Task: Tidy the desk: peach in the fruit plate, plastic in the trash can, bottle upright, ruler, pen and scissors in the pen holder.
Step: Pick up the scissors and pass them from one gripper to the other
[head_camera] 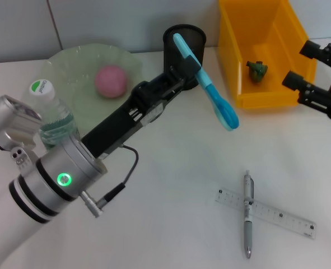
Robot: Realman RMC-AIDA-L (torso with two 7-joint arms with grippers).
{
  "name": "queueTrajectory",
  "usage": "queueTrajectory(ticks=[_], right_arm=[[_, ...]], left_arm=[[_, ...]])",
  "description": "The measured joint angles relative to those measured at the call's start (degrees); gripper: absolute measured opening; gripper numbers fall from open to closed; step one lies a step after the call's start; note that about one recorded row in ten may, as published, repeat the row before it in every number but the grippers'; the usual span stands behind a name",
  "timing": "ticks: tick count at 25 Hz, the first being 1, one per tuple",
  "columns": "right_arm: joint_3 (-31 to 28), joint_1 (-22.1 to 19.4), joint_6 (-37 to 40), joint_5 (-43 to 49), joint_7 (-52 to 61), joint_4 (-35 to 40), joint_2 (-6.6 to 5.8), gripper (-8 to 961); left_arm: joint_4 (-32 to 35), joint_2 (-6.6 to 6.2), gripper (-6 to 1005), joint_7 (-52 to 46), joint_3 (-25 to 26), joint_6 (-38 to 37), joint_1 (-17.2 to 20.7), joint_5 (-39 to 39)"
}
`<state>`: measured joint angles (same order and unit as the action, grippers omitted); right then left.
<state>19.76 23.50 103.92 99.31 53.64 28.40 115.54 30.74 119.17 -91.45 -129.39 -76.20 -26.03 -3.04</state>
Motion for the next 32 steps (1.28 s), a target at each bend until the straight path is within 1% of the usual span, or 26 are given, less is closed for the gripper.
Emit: queueTrajectory(ticks=[1,3,4,5,6,7,8,9,10,11,12,13,15,16,17,19,20,23,24,26,32], right_arm=[[0.0,0.0,0.0,0.0,0.0,0.0,0.00,663],[0.3,-0.4,0.4,0.0,-1.9,-0.3,0.68,662],[0.3,-0.4,0.4,0.0,-1.9,-0.3,0.68,662],[0.4,-0.7,0.8,0.0,-3.0,-0.5,1.23,662],[0.4,-0.7,0.8,0.0,-3.0,-0.5,1.23,662],[0.5,-1.0,1.3,0.2,-4.1,-0.9,1.63,662],[0.5,-1.0,1.3,0.2,-4.1,-0.9,1.63,661],[0.7,-1.0,1.5,0.4,-4.5,-1.2,1.73,661],[1.3,-1.2,1.8,0.8,-5.1,-1.5,1.93,661],[2.3,-1.4,1.9,0.9,-6.5,-1.8,2.20,661],[2.3,-1.4,1.9,0.9,-6.5,-1.8,2.20,661],[2.7,-1.6,1.9,0.9,-7.5,-2.1,2.39,660],[2.8,-2.0,2.1,0.9,-9.6,-2.7,2.80,660],[2.8,-2.0,2.1,0.9,-9.6,-2.7,2.80,660],[3.0,-2.4,2.2,0.9,-11.4,-3.6,3.09,659],[3.4,-2.4,2.2,0.9,-12.3,-4.4,3.18,659],[4.6,-2.5,1.9,0.9,-13.8,-5.8,3.24,659],[5.4,-2.4,1.5,0.9,-15.1,-6.9,3.31,658],[5.8,-2.3,1.4,0.9,-16.0,-7.6,3.35,658],[6.2,-1.8,1.1,0.9,-19.3,-10.4,3.39,658],[6.0,-1.5,1.0,0.6,-27.7,-16.5,3.56,656]], left_arm=[[0.9,0.00,227,1.0,-1.0,0.4,0.3,-1.0],[2.6,0.01,227,2.8,-2.6,1.1,1.0,-2.6],[2.6,0.01,227,2.8,-2.6,1.1,1.0,-2.6],[5.4,0.00,227,6.8,-4.2,2.4,3.3,-4.7],[5.4,0.00,228,6.8,-4.2,2.4,3.3,-4.7],[6.5,0.00,228,9.1,-5.3,3.0,4.6,-6.4],[7.2,0.00,228,10.9,-6.2,3.4,5.5,-8.0],[7.2,0.00,228,10.9,-6.2,3.4,5.5,-8.0],[8.9,0.01,228,17.0,-10.1,3.8,7.6,-14.6],[9.4,0.01,228,19.8,-12.4,4.0,8.3,-18.7],[9.4,0.01,229,19.8,-12.4,4.0,8.3,-18.7],[9.4,0.01,229,20.6,-13.4,4.1,8.4,-20.5],[9.4,0.01,229,20.6,-13.4,4.1,8.4,-20.5],[9.4,0.01,229,20.6,-13.4,4.1,8.4,-20.5],[9.6,0.00,230,22.7,-15.4,4.4,8.7,-24.1],[9.6,0.00,230,22.7,-15.4,4.4,8.7,-24.1],[10.6,0.00,230,27.3,-18.5,4.9,8.4,-29.8],[11.1,0.00,231,28.5,-18.6,5.6,8.3,-30.5],[12.4,0.00,231,30.5,-18.7,7.3,8.1,-32.1],[13.5,0.01,231,32.4,-19.1,8.4,7.9,-34.0],[13.7,0.00,232,32.7,-19.3,8.6,7.6,-35.5]])
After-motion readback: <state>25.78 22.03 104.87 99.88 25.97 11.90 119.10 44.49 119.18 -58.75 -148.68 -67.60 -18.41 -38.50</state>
